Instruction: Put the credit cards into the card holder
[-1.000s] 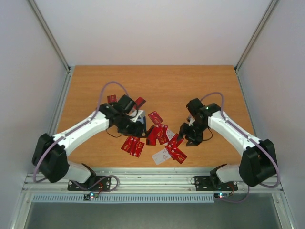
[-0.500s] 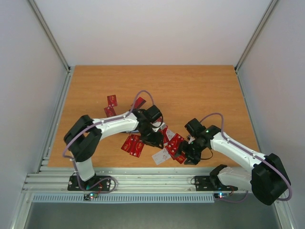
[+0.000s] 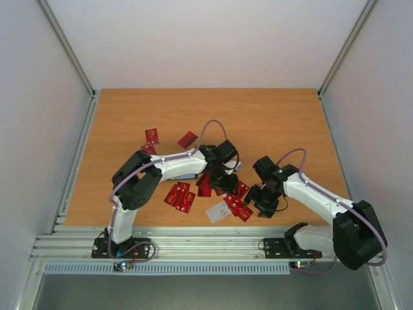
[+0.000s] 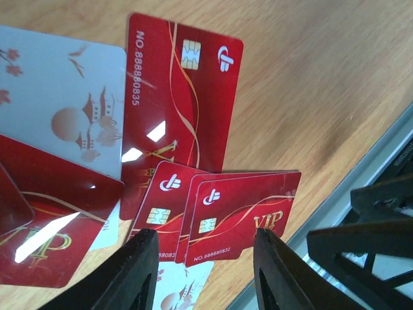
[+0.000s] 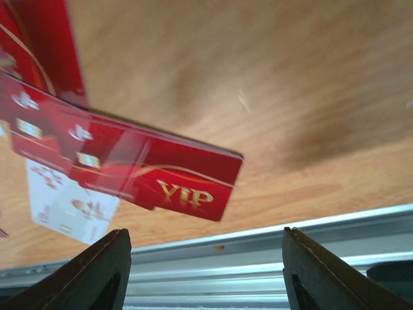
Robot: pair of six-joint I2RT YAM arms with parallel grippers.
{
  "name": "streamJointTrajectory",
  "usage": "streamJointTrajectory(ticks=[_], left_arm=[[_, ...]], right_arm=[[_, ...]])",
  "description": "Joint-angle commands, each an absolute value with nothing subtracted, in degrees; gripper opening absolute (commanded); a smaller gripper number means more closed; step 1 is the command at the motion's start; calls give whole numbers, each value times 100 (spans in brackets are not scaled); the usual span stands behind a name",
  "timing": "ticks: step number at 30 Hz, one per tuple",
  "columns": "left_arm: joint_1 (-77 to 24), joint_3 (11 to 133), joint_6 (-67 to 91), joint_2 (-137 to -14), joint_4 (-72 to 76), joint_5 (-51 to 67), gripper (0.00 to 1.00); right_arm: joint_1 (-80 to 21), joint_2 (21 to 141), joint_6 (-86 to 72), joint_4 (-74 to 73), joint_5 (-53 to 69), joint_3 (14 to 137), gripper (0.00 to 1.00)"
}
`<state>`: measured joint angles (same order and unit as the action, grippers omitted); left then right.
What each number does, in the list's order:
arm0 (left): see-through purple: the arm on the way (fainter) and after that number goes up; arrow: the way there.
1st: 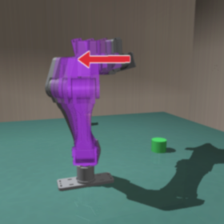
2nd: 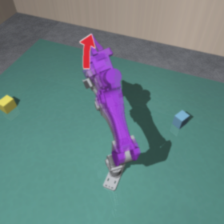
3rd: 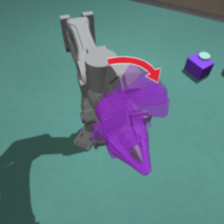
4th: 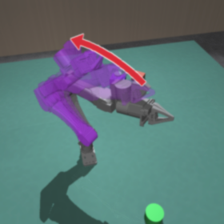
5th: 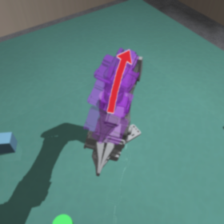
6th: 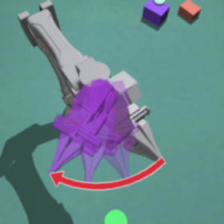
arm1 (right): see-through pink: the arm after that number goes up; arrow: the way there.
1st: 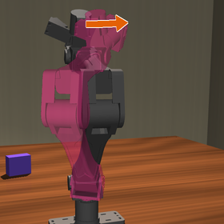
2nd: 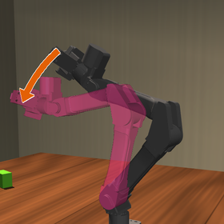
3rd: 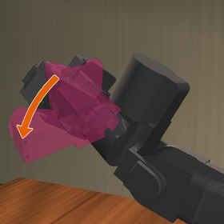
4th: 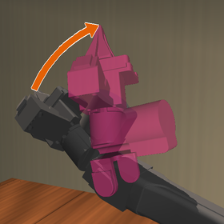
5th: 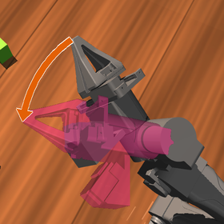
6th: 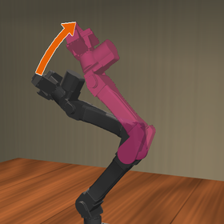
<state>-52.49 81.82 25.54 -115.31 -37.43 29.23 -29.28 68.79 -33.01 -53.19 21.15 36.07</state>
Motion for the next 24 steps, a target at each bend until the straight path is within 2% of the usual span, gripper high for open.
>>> streamJointTrajectory(ticks=[1, 6, 15, 24], left_arm=[[-5375, 8193, 2757, -11591, -3496, 2865, 41], [-5422, 7837, 2939, -11500, -3246, 2832, 31], [-5440, 7563, 2968, -11379, -3078, 2945, 26], [-5440, 7495, 2842, -11461, -3021, 3110, 25]], right_arm=[[-2677, 7222, -2937, -5291, 1888, 4096, 63], [-2666, 7803, -2670, -4823, 1964, 4362, 52], [-2637, 8466, -2375, -4486, 1814, 4341, 31], [-2660, 8613, -2261, -3891, 2290, 3774, 25]])
